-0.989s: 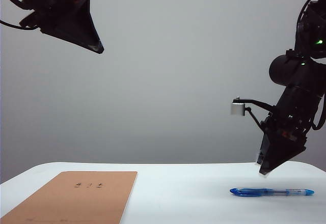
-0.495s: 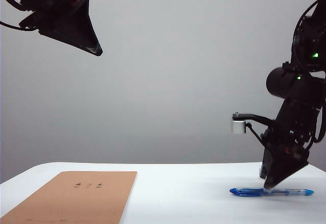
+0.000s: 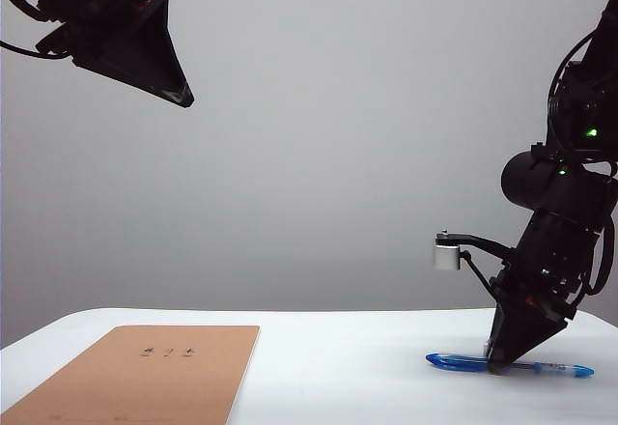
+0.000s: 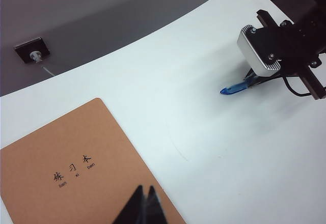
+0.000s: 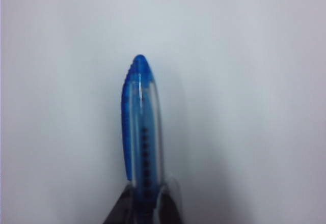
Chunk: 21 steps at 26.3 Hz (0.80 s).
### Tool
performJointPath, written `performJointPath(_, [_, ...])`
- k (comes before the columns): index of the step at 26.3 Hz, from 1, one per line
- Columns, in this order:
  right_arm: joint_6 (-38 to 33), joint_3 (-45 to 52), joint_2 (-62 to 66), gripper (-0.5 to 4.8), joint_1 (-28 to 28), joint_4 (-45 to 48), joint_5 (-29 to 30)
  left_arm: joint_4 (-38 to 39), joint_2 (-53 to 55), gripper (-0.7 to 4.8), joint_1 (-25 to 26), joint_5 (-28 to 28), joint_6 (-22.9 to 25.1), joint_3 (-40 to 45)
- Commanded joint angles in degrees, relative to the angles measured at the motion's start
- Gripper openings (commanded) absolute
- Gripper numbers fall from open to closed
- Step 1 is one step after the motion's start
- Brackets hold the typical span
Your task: Pick up a pen on the table and place it on the notebook.
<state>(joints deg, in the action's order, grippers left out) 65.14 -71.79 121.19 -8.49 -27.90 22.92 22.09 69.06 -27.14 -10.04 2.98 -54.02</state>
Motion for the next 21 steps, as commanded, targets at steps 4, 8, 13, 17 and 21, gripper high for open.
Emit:
performJointPath(4, [-10.84, -3.87, 0.17, -0.01, -0.96, -1.22, -2.86, -0.76, -0.04, -0.05, 0.02, -0.11, 0.33, -0.13])
performJointPath(8, [-17.94, -12.66, -1.2, -0.01, -3.39, -7.96, -2.23, -0.81, -0.07, -0.05, 0.04, 0.24, 1.53, -0.13])
performJointPath(13, [-26.69, -23.47, -1.36, -0.01, -10.34, -15.12, -1.16, 0.81, -1.42, -0.05, 0.04, 5.55, 1.64, -0.17])
performJointPath(17, [-29.48, -26.86, -1.27, -0.01, -17.0, -13.81, -1.14, 3.48, -4.92, -0.05, 0.04, 14.43, 4.15, -0.17])
performJointPath(21, [-40.44, -26.95, -0.52, -0.01, -23.82, -5.6, -0.02, 5.57, -10.97, -0.05, 0.11, 21.31, 4.33, -0.17])
